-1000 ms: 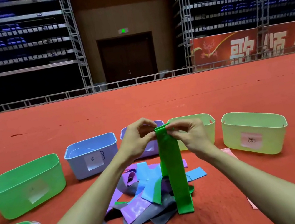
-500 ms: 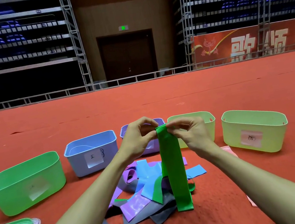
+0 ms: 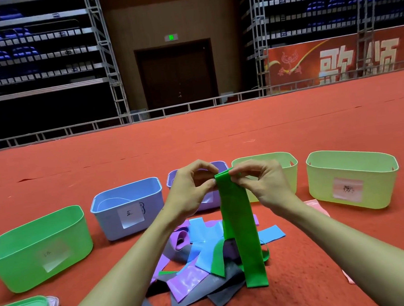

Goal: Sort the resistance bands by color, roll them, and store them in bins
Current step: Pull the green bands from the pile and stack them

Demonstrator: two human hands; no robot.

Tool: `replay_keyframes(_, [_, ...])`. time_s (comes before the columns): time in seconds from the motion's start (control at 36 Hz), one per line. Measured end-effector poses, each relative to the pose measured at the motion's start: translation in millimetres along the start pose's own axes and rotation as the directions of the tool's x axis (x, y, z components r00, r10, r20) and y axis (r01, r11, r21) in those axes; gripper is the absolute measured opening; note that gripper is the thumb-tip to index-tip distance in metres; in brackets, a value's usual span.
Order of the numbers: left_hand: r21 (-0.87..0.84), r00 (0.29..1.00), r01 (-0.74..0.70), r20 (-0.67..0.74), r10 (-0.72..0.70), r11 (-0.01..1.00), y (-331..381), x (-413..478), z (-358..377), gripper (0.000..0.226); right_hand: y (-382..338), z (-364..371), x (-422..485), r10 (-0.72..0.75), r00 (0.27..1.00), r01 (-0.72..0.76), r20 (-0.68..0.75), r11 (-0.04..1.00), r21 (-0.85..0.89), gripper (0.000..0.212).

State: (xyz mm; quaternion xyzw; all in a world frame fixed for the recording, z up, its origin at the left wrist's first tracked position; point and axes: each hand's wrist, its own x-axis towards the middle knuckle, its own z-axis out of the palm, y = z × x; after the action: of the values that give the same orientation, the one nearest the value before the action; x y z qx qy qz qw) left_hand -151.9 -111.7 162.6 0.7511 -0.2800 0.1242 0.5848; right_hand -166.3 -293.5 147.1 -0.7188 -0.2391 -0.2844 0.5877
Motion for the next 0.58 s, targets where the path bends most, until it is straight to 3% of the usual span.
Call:
replay_keyframes(0.31, [0.045, 0.999, -0.041, 0.017, 0.04, 0.998, 3.3, -2.5, 1.0, 0.025, 1.8, 0.9, 0.3, 0.002, 1.0, -0.002, -0.011, 1.0, -0.023, 0.031])
replay_keyframes(0.42, [-0.023, 1.0, -0.012, 0.026, 0.013, 1.0, 3.6, -4.7, 3.5, 0.017, 2.1, 1.1, -0.2, 0.019, 1.0, -0.019, -0.007, 1.0, -0.018, 0.024])
replay_keyframes(0.58, [0.158, 0.995, -0.098, 0.026, 0.095, 0.983, 1.5, -3.8, 5.8, 0.018, 5.8, 1.7, -0.7, 0.019, 1.0, -0.019, -0.015, 1.0, -0.018, 0.03])
